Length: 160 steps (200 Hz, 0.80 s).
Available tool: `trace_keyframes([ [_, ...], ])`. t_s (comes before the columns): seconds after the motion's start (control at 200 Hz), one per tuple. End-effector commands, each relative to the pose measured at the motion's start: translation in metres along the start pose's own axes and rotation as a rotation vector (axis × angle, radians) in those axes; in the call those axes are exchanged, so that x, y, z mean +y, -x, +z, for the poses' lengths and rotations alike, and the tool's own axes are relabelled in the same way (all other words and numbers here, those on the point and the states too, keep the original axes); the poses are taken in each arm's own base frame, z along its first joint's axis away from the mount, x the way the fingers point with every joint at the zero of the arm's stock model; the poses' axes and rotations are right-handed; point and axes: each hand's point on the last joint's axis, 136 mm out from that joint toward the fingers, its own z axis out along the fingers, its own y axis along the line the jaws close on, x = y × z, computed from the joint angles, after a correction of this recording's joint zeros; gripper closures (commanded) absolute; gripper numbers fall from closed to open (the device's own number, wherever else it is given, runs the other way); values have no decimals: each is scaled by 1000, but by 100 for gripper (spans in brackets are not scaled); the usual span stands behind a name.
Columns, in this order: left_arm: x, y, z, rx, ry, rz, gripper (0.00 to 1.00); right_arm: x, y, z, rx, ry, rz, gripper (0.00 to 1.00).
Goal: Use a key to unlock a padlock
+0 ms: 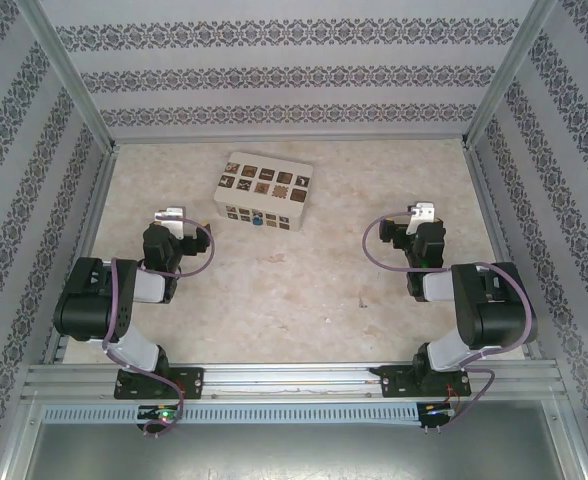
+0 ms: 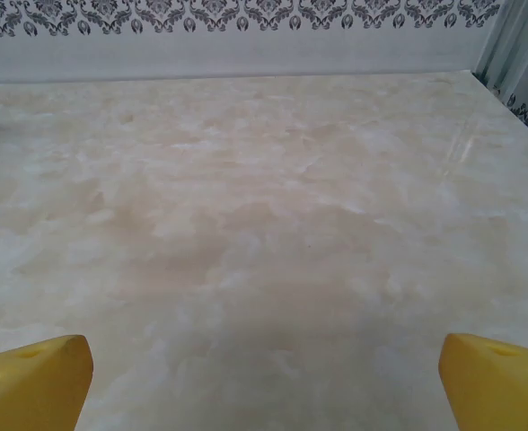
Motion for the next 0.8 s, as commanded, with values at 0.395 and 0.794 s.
trace_keyframes([
  [0.395,-1,7,1,-12,-21,12,1,1,14,0,-37,-9,-11,2],
  [0.794,0,7,1,-12,-18,10,1,1,14,0,-36,-8,-11,2],
])
